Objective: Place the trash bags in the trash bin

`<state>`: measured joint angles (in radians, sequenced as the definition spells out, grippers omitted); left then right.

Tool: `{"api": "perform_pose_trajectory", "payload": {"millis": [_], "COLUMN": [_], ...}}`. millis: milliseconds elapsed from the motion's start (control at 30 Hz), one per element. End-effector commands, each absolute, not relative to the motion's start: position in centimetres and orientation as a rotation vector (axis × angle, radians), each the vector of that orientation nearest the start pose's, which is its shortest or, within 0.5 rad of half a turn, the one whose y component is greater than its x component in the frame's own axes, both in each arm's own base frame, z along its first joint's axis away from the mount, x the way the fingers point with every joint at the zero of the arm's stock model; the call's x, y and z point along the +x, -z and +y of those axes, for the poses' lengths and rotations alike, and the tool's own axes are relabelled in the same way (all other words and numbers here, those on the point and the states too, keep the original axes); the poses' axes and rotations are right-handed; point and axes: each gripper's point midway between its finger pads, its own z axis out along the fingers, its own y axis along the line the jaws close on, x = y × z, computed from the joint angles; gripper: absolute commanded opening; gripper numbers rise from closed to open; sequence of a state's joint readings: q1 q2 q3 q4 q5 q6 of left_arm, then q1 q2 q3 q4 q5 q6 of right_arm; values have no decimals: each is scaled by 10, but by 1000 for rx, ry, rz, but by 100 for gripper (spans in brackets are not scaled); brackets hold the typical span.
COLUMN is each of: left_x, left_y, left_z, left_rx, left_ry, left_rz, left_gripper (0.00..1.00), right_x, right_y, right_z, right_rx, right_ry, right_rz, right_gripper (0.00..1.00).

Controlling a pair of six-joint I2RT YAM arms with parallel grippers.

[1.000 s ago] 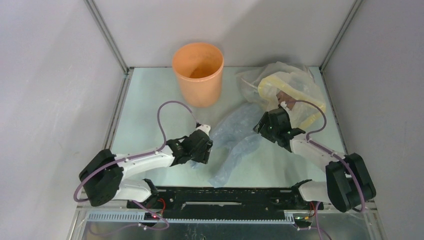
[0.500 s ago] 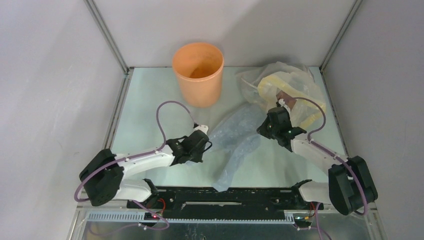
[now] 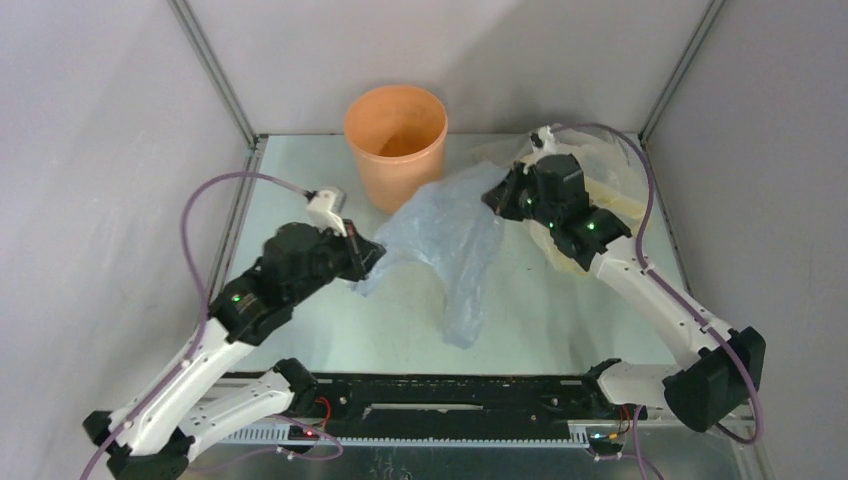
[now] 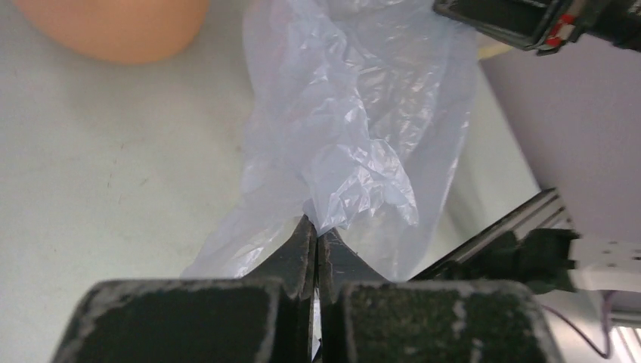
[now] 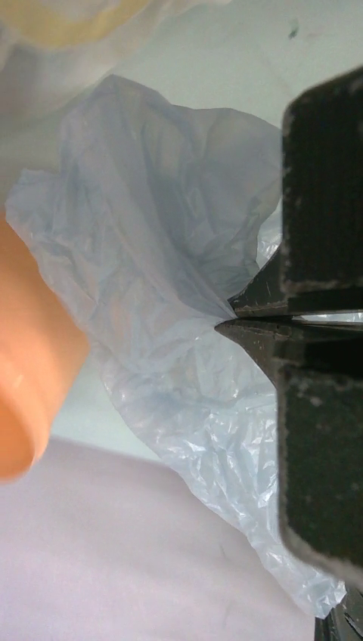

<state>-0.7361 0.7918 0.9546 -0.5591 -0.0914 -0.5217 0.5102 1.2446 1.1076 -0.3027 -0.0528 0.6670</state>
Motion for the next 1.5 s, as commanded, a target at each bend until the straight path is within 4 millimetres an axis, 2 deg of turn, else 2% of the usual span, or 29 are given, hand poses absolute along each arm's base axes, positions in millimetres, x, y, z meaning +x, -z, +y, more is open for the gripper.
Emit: {"api": "perform_pose_trajectory", "payload": {"millis": [0,167,300,367,633,700,867,1000,1133,1200,1333,1367,1467], "left_x": [201,204,205,209,240,250,280,301,319,325,333,335,338], "left_y": [-316,-377,-418,-435,-473,-481,-490,-489,-479,-475,-472,-471,-470], "left_z": [-181,-169,-157,-149,-125,-119,-125,-122,-121,-127,-126,-123,-117], "left_rx": [177,160,144,127,22,-10,-25,-53,-67,-63,-78,-91,-114], "left_ry": [753,738,706,672,599,589,674,695,718,768,771,759,747], "left_rz": [1972,1877,1803,1774,1731,1719,1721,1728,1756,1765,1761,1756,1751], "left_gripper": [0,0,0,0,0,0,0,0,0,0,0,0,0], "right_x": [333,345,363,378,428,443,473,486,486,487,493,496,505], "right_y": [-322,-367,-384,-390,-388,-382,-373,-366,-365,-366,-361,-358,-351], "right_z": [250,269,288,300,337,345,361,363,351,342,323,319,314], "right_rx": [-19,-75,-117,-135,-152,-149,-159,-179,-205,-204,-155,-138,-136], "right_ry": [-843,-910,-939,-946,-959,-952,-949,-933,-817,-757,-698,-689,-651], "right_rz": [1985,1909,1885,1882,1886,1894,1904,1913,1909,1904,1930,1938,1936], "right_gripper": [0,0,0,0,0,0,0,39,68,76,76,73,55]}}
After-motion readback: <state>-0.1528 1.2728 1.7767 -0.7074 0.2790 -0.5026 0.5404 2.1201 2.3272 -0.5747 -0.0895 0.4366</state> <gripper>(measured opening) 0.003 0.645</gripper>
